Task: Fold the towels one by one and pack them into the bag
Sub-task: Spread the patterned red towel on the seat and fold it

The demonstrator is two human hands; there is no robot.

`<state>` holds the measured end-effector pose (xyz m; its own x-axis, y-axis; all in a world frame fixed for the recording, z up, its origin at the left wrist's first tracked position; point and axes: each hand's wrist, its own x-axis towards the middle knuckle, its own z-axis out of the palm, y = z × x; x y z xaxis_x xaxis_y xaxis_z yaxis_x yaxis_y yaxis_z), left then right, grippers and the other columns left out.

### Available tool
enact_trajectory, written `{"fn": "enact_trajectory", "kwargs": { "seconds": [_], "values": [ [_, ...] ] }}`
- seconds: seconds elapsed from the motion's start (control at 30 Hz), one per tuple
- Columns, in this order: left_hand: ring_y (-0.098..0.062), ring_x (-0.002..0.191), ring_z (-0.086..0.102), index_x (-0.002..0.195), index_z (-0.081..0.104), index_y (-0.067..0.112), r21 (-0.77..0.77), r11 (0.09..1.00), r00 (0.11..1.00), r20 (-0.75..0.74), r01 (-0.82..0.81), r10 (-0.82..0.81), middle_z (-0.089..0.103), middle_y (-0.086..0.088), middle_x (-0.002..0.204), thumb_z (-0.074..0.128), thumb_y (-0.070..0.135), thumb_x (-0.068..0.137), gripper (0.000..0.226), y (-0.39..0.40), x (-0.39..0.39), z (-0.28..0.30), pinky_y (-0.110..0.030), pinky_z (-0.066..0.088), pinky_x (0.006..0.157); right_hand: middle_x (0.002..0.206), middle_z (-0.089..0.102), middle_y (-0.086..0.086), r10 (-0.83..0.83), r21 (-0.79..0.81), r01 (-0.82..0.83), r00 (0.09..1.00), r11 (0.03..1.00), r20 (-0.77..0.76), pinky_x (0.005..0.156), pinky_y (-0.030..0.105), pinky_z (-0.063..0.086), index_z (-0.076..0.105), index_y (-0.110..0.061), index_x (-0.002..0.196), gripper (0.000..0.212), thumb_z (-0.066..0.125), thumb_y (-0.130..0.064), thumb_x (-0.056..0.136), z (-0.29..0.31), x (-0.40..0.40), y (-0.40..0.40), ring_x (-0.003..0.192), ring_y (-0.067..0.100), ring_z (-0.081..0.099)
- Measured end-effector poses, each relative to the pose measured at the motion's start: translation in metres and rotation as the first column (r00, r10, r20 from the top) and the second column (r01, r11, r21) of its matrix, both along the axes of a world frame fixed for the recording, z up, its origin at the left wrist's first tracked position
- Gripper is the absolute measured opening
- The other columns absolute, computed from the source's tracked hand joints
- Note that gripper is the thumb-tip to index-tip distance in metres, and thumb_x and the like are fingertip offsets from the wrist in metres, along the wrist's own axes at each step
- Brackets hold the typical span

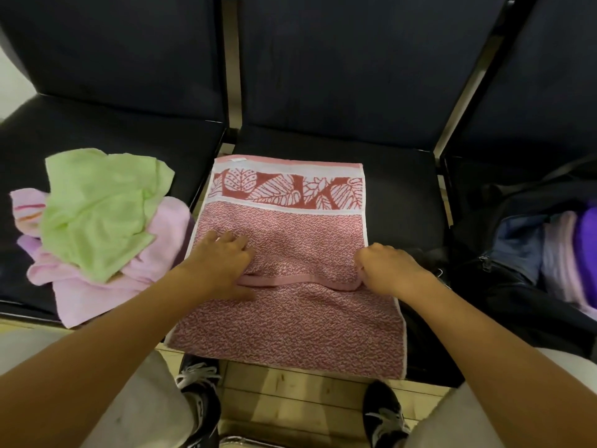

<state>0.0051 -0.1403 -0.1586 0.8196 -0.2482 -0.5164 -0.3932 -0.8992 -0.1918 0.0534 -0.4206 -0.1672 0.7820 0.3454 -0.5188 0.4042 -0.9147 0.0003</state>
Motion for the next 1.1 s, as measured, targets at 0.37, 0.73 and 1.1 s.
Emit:
{"fn": "enact_trajectory", "kwargs": {
  "seconds": [0.37,0.73,1.1],
  "values": [
    [-0.032,0.133,0.036,0.141,0.033,0.021,0.120,0.992,0.999,0.034,-0.034,0.030,0.035,-0.007,0.145,0.048,0.059,0.087,0.067,-0.010,0.001,-0.007,-0.050,0.029,0.107,0.091,0.060,0.006,-0.275,0.321,0.286,0.958,0.903,-0.082,0.067,0.038,0.051,0.060,-0.014,0.088,0.023,0.040,-0.017,0.099,0.015,0.028,-0.019,0.080,0.023,0.061],
    [-0.030,0.116,0.055,0.123,0.056,0.019,0.104,0.993,0.977,0.209,-0.053,0.031,0.057,-0.004,0.124,0.043,0.058,0.091,0.052,-0.016,-0.001,-0.015,-0.047,0.034,0.103,0.109,0.057,0.007,-0.222,0.230,0.211,0.975,0.950,0.024,0.083,0.043,0.048,0.056,-0.021,0.120,0.024,0.038,-0.018,0.103,0.018,0.026,-0.014,0.101,0.029,0.057],
    [-0.025,0.088,0.059,0.101,0.058,0.013,-0.196,0.959,0.948,0.203,-0.204,0.243,0.060,-0.007,0.096,0.041,0.028,0.100,0.023,-0.002,0.018,0.004,-0.038,0.045,0.084,0.112,0.059,0.007,-0.188,0.136,0.177,0.980,0.975,0.073,0.077,0.037,0.043,0.058,-0.020,0.119,0.027,0.044,-0.009,0.099,0.012,0.028,-0.016,0.102,0.028,0.059]
  ]
}}
